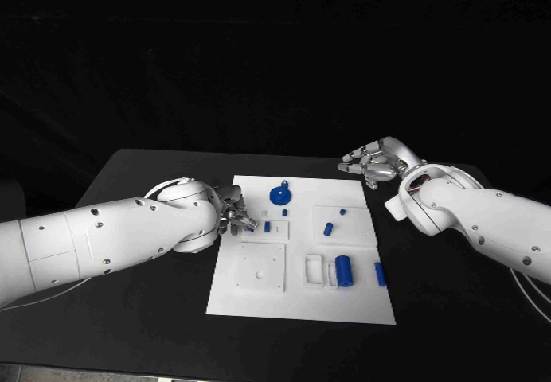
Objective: Assemble the parts on the task board
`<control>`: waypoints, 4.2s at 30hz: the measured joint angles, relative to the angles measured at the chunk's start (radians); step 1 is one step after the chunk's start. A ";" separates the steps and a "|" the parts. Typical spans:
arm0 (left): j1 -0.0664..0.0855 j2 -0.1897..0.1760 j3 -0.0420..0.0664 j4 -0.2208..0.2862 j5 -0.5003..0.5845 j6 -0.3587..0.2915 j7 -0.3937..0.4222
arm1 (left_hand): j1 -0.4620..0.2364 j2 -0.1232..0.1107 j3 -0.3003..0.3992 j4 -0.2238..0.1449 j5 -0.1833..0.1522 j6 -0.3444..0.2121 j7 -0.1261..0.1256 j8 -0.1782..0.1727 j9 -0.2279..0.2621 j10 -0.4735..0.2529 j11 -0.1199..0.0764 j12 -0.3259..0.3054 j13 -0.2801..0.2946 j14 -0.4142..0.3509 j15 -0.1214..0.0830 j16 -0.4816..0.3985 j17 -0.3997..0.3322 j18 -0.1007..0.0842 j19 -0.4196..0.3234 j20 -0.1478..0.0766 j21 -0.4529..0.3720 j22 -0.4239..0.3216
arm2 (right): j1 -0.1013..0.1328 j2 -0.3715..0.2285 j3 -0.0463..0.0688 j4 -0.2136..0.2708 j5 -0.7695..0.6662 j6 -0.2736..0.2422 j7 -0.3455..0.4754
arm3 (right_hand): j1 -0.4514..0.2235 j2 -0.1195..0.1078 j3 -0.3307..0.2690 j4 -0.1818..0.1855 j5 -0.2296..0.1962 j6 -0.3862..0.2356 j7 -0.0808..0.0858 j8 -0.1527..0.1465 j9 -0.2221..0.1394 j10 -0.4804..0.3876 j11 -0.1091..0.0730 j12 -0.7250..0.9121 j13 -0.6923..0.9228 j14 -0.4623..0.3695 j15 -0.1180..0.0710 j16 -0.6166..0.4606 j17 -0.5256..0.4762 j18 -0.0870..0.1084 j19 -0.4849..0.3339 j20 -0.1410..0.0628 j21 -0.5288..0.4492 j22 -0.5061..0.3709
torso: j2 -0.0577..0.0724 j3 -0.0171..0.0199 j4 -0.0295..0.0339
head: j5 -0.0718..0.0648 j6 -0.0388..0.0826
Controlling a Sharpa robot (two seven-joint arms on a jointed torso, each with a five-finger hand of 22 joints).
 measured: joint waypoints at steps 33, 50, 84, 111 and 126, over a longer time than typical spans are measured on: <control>-0.001 0.011 -0.001 -0.020 0.000 0.003 0.006 | 0.037 -0.013 -0.025 0.088 -0.213 0.042 -0.013 0.002 -0.021 0.013 0.013 -0.004 -0.005 -0.001 -0.002 -0.008 -0.032 0.000 0.004 0.004 -0.017 0.000 | -0.002 0.000 0.000 0.002 0.001 0.001 0.001 | 0.000 0.000 -0.004 0.004 0.000 0.000 0.000 0.000 0.000 0.000 0.000 0.000 0.000 0.000 0.000 0.000 0.001 0.000 0.000 0.000 0.000 0.000 | 0.000 0.0007 -0.0012 | -0.009 0.004; -0.013 0.015 -0.010 -0.027 0.011 0.014 0.004 | 0.047 -0.079 -0.029 0.207 -0.265 0.126 -0.088 0.006 -0.023 -0.011 -0.011 -0.004 -0.012 -0.003 -0.012 -0.012 -0.036 0.000 0.007 0.000 -0.027 0.000 | -0.002 0.000 0.000 0.001 0.001 0.001 0.001 | -0.004 -0.004 -0.004 0.004 0.000 0.000 0.000 0.000 0.000 0.000 0.000 0.000 0.000 0.000 0.000 0.000 0.000 0.000 0.000 0.000 0.000 0.000 | 0.000 0.0003 -0.0006 | -0.013 0.004; -0.014 -0.015 -0.011 -0.011 0.017 -0.020 0.007 | 0.044 -0.166 -0.215 0.367 -0.414 0.129 -0.081 0.006 -0.042 -0.011 -0.011 -0.020 -0.027 -0.003 -0.012 -0.034 -0.067 0.000 0.007 0.000 -0.042 0.000 | -0.005 0.001 0.000 0.000 0.002 0.001 0.002 | -0.004 -0.004 -0.004 0.004 0.000 0.000 0.000 0.000 0.000 0.000 0.000 0.000 0.000 0.000 0.000 0.000 0.000 0.000 0.000 0.000 0.000 0.000 | 0.000 -0.0003 -0.0002 | -0.013 0.007; 0.010 -0.163 -0.006 0.128 0.053 -0.208 0.201 | 0.363 -0.111 -0.192 0.046 -0.216 -0.110 0.028 -0.001 -0.288 -0.036 0.050 -0.556 -0.122 -0.143 0.053 -0.275 -0.174 0.000 -0.080 0.048 -0.221 -0.029 | -0.009 -0.004 0.000 -0.004 0.002 0.000 0.004 | -0.004 -0.004 -0.004 0.004 0.000 0.000 0.000 0.000 0.000 0.000 0.000 0.000 0.000 0.000 0.000 0.000 0.000 0.000 0.000 0.000 0.006 0.000 | -0.002 -0.0006 0.0018 | -0.008 0.017; 0.009 -0.142 -0.011 0.126 -0.151 -0.285 0.339 | 0.346 -0.128 -0.238 0.082 -0.409 -0.161 0.039 -0.001 -0.348 -0.040 0.068 -0.608 -0.121 -0.134 0.062 -0.282 -0.173 0.000 -0.052 0.067 -0.288 -0.030 | -0.013 -0.005 0.000 -0.005 0.003 0.000 0.007 | -0.004 -0.004 -0.004 0.004 0.000 -0.006 -0.001 0.000 0.000 0.007 0.000 0.000 0.001 0.004 -0.004 0.000 0.001 0.000 0.000 0.000 0.006 0.000 | 0.000 -0.0010 0.0000 | 0.001 0.020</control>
